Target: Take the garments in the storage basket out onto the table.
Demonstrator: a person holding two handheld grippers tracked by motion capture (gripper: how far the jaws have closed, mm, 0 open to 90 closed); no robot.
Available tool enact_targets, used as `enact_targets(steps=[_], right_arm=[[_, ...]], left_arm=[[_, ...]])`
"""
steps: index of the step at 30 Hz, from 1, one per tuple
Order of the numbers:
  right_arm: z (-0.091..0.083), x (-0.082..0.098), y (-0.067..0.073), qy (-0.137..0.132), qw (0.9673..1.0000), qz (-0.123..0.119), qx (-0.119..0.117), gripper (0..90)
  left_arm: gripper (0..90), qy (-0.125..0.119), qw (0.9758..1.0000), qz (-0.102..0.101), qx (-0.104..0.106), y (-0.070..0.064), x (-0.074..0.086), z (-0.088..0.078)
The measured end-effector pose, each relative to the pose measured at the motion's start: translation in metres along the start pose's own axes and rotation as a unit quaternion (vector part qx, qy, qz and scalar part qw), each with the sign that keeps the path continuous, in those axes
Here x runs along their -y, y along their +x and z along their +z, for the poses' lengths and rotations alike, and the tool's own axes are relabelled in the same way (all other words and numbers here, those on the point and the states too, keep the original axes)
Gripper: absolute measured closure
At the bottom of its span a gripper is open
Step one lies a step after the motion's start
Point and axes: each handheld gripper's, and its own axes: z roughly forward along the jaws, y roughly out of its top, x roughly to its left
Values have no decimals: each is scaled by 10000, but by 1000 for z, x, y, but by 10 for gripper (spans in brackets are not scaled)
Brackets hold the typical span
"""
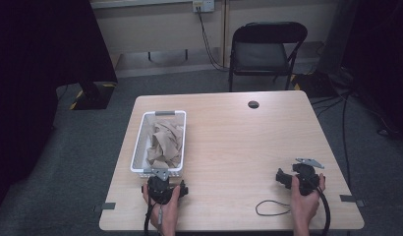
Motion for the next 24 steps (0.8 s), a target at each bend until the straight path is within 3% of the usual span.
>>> enact_targets(steps=[24], right_arm=[[0, 0, 0, 0, 10000, 0, 1, 0]], left_arm=[[13, -24, 10000, -32, 15, 0, 0, -1]])
